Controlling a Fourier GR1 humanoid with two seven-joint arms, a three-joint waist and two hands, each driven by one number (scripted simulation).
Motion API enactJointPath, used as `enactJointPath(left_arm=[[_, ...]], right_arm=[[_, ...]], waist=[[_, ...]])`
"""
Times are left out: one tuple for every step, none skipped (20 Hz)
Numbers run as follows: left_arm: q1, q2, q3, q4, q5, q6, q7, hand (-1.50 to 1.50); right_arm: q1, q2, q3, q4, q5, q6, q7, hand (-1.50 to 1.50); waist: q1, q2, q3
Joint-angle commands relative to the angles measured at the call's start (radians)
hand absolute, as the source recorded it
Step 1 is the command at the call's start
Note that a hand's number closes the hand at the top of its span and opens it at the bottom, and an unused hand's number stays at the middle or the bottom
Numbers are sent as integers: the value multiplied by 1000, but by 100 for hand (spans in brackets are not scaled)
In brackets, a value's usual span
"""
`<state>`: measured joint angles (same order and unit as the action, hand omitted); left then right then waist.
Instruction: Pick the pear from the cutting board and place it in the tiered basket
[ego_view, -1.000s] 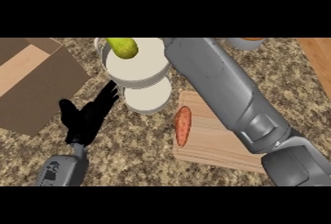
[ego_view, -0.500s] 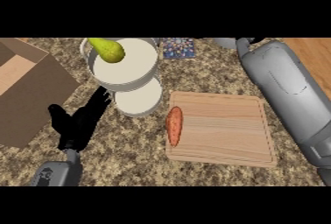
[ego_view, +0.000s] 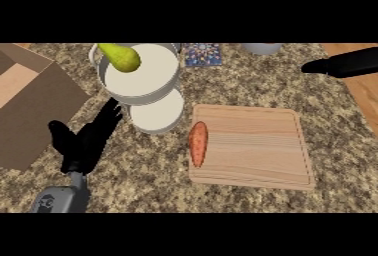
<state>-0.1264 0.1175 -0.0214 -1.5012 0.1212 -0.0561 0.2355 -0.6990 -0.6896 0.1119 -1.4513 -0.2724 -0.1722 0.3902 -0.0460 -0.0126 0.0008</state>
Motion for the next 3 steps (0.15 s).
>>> enactJointPath(left_arm=[[-30,-40,-34,7,-35,40,21,0],[-3,-54,-58,-17,-51,45,14,0],[19,10,-5,-65,5,-9,32,0]], right_arm=[[165,-141,-152,-144,-113,117,-7,-150],[223,-144,-179,-149,-106,126,-45,-150],[253,-193,-261,-88,-173,204,-104,-150]], waist=[[8,5,0],[19,7,0],[16,5,1]])
